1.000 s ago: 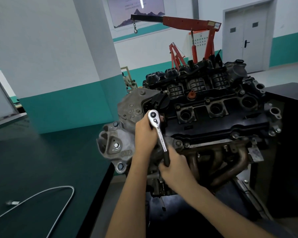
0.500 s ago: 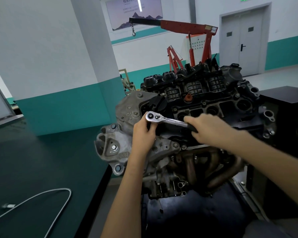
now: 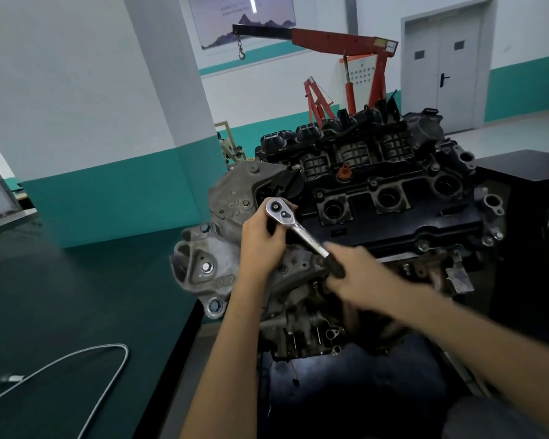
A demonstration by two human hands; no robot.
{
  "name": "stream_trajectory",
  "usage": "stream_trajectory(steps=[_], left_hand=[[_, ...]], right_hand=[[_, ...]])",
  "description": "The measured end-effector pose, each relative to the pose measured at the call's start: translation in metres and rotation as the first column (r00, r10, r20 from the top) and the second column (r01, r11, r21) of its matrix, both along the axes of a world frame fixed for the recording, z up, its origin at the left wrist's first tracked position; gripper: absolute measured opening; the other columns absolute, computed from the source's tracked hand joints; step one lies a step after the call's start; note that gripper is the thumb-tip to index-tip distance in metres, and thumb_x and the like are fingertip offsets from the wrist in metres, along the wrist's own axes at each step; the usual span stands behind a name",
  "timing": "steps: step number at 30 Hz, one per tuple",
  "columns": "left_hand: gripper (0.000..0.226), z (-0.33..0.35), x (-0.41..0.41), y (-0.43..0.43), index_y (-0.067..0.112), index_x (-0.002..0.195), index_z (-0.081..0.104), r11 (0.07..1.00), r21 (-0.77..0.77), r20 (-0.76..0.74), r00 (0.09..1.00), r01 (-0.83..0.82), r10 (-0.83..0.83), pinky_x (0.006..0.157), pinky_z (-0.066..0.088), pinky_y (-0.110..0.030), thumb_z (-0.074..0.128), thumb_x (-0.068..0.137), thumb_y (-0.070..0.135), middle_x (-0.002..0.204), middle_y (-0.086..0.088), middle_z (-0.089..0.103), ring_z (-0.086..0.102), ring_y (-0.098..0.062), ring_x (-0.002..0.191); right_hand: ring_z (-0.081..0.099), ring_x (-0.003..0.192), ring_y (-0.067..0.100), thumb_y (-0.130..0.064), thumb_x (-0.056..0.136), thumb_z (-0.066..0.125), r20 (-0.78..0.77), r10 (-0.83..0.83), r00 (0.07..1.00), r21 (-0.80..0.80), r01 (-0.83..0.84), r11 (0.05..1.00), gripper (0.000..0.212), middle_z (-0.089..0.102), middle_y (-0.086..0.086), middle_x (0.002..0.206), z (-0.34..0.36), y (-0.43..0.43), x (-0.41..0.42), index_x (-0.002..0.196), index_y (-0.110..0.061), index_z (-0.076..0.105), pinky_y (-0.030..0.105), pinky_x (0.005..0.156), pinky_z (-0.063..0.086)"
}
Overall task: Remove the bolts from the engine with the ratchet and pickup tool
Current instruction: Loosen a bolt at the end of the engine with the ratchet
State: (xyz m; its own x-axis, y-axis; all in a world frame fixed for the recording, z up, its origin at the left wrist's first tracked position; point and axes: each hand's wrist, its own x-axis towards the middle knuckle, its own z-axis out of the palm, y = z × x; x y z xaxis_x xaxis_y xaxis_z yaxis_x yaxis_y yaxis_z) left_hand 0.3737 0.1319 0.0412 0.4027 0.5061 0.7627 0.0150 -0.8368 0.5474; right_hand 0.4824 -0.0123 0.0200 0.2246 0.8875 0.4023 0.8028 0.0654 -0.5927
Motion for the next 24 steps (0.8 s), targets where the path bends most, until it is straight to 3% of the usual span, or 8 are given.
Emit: stream_trajectory(steps=[4, 6, 9, 11, 13, 16, 19, 24], left_hand=[[0.012, 0.002, -0.001, 0.0, 0.02, 0.096, 0.064, 1.0, -0.021, -0.035, 0.999, 0.015, -0.016, 0.07, 0.048, -0.017, 0.056, 0.095, 0.011, 0.082, 0.024, 0.066, 0.058, 0.006, 0.075], [0.013, 0.0, 0.0, -0.001, 0.02, 0.094, 0.064, 0.998, -0.057, -0.027, 0.999, -0.023, 0.021, 0.065, 0.047, -0.022, 0.055, 0.095, 0.01, 0.075, 0.018, 0.064, 0.055, 0.003, 0.066], [0.016, -0.003, 0.003, -0.002, 0.025, 0.09, 0.058, 0.995, -0.065, 0.01, 0.997, -0.079, 0.08, 0.054, 0.04, -0.012, 0.055, 0.094, 0.009, 0.063, 0.016, 0.056, 0.05, 0.004, 0.055], [0.014, -0.003, 0.004, -0.002, 0.023, 0.088, 0.058, 0.994, -0.051, 0.0, 0.995, -0.1, 0.1, 0.052, 0.036, -0.011, 0.051, 0.088, 0.011, 0.06, 0.015, 0.055, 0.049, 0.003, 0.053], [0.017, -0.003, 0.005, -0.002, 0.02, 0.089, 0.062, 0.993, -0.068, -0.021, 0.995, -0.101, 0.1, 0.058, 0.043, -0.018, 0.046, 0.082, 0.017, 0.068, 0.01, 0.063, 0.056, -0.003, 0.061], [0.021, -0.005, 0.005, 0.0, 0.033, 0.084, 0.06, 0.99, -0.118, 0.005, 0.997, -0.072, 0.073, 0.072, 0.052, -0.028, 0.055, 0.089, 0.013, 0.078, 0.007, 0.069, 0.066, -0.011, 0.077], [0.017, -0.003, 0.001, 0.0, 0.026, 0.085, 0.062, 0.997, -0.067, 0.017, 0.999, -0.031, 0.033, 0.076, 0.048, -0.016, 0.06, 0.092, 0.011, 0.083, 0.01, 0.07, 0.065, -0.001, 0.084], [0.019, 0.002, -0.002, -0.001, 0.016, 0.102, 0.065, 0.998, -0.007, -0.027, 0.998, 0.064, -0.065, 0.077, 0.053, -0.033, 0.055, 0.092, 0.005, 0.099, 0.012, 0.069, 0.064, -0.009, 0.088]], right_hand=[[0.063, 0.072, 0.022, -0.015, 0.084, 0.058, 0.611, -0.074, 0.788, -0.086, 0.16, 0.983, 0.031, 0.05, -0.006, 0.071, 0.064, 0.003, 0.063, 0.112, -0.027, 0.054, 0.024, 0.054, 0.036], [0.062, 0.076, 0.028, -0.017, 0.085, 0.057, 0.687, -0.104, 0.719, -0.031, 0.172, 0.985, 0.034, 0.042, -0.01, 0.067, 0.073, 0.007, 0.067, 0.117, -0.028, 0.052, 0.027, 0.059, 0.036], [0.062, 0.072, 0.028, -0.018, 0.081, 0.059, 0.516, -0.167, 0.84, 0.028, 0.179, 0.984, 0.02, 0.036, -0.01, 0.062, 0.039, 0.002, 0.047, 0.092, -0.029, 0.048, 0.027, 0.058, 0.037], [0.059, 0.06, 0.011, -0.013, 0.079, 0.06, 0.176, -0.123, 0.977, 0.025, 0.12, 0.992, 0.024, 0.044, -0.005, 0.06, 0.005, -0.002, 0.018, 0.08, -0.024, 0.039, 0.023, 0.051, 0.04], [0.053, 0.049, 0.0, -0.007, 0.079, 0.06, -0.132, -0.071, 0.989, 0.068, 0.08, 0.995, 0.025, 0.048, -0.004, 0.059, -0.022, 0.004, -0.022, 0.077, -0.024, 0.042, 0.011, 0.042, 0.035], [0.055, 0.053, 0.006, -0.003, 0.081, 0.055, -0.325, -0.118, 0.938, 0.141, 0.171, 0.975, 0.025, 0.053, 0.001, 0.063, -0.044, 0.026, -0.069, 0.1, -0.019, 0.052, 0.02, 0.05, 0.046], [0.053, 0.056, 0.008, -0.003, 0.081, 0.054, -0.34, -0.111, 0.934, 0.123, 0.161, 0.979, 0.035, 0.053, -0.002, 0.066, -0.043, 0.028, -0.069, 0.113, -0.015, 0.051, 0.018, 0.053, 0.044], [0.056, 0.065, 0.023, -0.005, 0.077, 0.06, 0.089, -0.046, 0.995, -0.016, 0.048, 0.999, 0.021, 0.054, 0.0, 0.069, 0.003, 0.002, 0.013, 0.095, -0.014, 0.055, 0.024, 0.058, 0.04]])
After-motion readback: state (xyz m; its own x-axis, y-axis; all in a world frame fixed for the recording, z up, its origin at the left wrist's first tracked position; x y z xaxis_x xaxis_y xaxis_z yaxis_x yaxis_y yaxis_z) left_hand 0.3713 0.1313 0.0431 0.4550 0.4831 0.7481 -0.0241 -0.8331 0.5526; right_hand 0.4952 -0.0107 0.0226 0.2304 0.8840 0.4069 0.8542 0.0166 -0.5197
